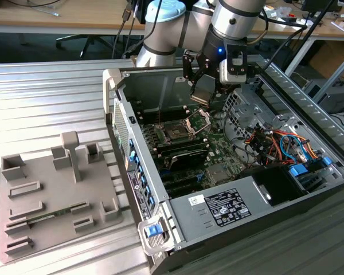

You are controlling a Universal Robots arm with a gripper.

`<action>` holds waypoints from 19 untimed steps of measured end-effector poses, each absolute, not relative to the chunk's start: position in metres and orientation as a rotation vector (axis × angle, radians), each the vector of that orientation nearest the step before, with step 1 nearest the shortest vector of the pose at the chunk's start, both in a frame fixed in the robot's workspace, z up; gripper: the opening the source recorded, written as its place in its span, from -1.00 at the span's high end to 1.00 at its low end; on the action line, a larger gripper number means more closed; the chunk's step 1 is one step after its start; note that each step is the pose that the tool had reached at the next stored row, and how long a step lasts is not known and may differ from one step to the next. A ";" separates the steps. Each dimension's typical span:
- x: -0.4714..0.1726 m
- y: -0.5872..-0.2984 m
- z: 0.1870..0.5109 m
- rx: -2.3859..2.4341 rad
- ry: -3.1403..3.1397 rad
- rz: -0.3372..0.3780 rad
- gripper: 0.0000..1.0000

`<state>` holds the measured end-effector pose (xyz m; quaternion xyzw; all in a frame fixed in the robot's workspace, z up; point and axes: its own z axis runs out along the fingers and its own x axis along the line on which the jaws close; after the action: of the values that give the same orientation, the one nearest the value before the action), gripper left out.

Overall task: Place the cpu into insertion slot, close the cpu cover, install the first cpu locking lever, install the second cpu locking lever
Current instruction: 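Place the cpu into insertion slot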

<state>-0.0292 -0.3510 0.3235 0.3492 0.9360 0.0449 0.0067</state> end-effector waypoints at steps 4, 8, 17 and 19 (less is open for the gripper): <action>-0.029 -0.351 0.324 1.097 2.926 0.140 -0.09; -0.029 -0.351 0.323 1.102 2.924 0.141 -0.09; -0.029 -0.351 0.323 1.113 2.919 0.140 -0.09; -0.029 -0.351 0.323 1.115 2.919 0.140 -0.09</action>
<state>-0.0292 -0.3510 0.3232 0.3565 0.9332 0.0448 0.0070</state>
